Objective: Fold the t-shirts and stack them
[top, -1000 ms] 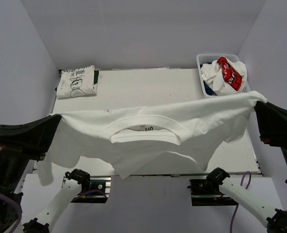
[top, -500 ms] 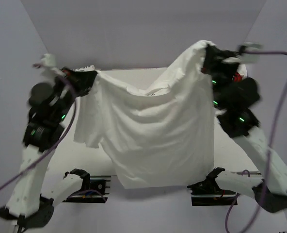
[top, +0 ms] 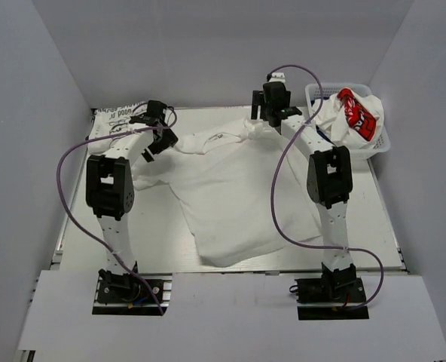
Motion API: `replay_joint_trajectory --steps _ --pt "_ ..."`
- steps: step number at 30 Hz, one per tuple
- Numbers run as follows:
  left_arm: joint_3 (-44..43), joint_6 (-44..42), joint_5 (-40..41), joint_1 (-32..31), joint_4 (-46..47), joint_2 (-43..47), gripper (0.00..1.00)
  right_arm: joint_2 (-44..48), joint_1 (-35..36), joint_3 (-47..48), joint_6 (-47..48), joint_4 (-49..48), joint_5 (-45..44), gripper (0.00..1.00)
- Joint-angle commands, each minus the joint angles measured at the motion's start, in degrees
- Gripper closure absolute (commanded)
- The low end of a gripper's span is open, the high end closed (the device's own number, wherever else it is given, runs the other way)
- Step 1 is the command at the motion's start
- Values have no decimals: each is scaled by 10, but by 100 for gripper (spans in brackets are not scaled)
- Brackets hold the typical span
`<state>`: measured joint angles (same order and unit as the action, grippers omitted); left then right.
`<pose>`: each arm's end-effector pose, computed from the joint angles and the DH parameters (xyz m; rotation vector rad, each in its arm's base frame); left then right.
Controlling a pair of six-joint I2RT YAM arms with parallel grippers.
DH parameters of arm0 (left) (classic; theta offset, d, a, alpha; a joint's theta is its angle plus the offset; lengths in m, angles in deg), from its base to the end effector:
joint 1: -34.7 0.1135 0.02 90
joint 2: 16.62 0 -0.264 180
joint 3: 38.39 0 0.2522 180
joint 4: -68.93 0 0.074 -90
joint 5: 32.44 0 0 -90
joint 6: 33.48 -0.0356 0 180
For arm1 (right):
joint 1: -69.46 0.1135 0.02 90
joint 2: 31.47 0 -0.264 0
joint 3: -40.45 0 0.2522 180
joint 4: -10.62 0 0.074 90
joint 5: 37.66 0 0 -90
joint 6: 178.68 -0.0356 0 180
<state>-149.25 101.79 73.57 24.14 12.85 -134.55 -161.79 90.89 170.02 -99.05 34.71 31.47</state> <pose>0.4371 -0.0715 0.2192 -0.8589 2.4558 0.0326 0.5076 0.1856 0.2664 0.0407 1.9738 -0.0040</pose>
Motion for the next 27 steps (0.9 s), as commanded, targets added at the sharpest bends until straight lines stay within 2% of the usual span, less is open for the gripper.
replay_joint_trajectory --steps 1,5,8,12,17,20,27 --pt "-14 -17 35 -5 7 122 0 70 11 28 -1 48 70 10" --pt "80 -84 -11 -18 127 189 0 230 13 -203 -26 -36 92 10" --pt "86 -123 -61 -18 138 183 0 363 12 -364 -64 -45 94 10" --pt "68 -142 -82 -24 127 119 0 449 14 -531 -121 -13 111 10" --pt "39 -149 -82 -31 106 28 0 505 19 -631 -163 19 153 10" --pt "50 -149 -77 -37 111 20 0 516 23 -685 -178 25 173 10" --pt "159 -138 -49 -37 123 26 0 475 23 -738 -201 16 169 10"
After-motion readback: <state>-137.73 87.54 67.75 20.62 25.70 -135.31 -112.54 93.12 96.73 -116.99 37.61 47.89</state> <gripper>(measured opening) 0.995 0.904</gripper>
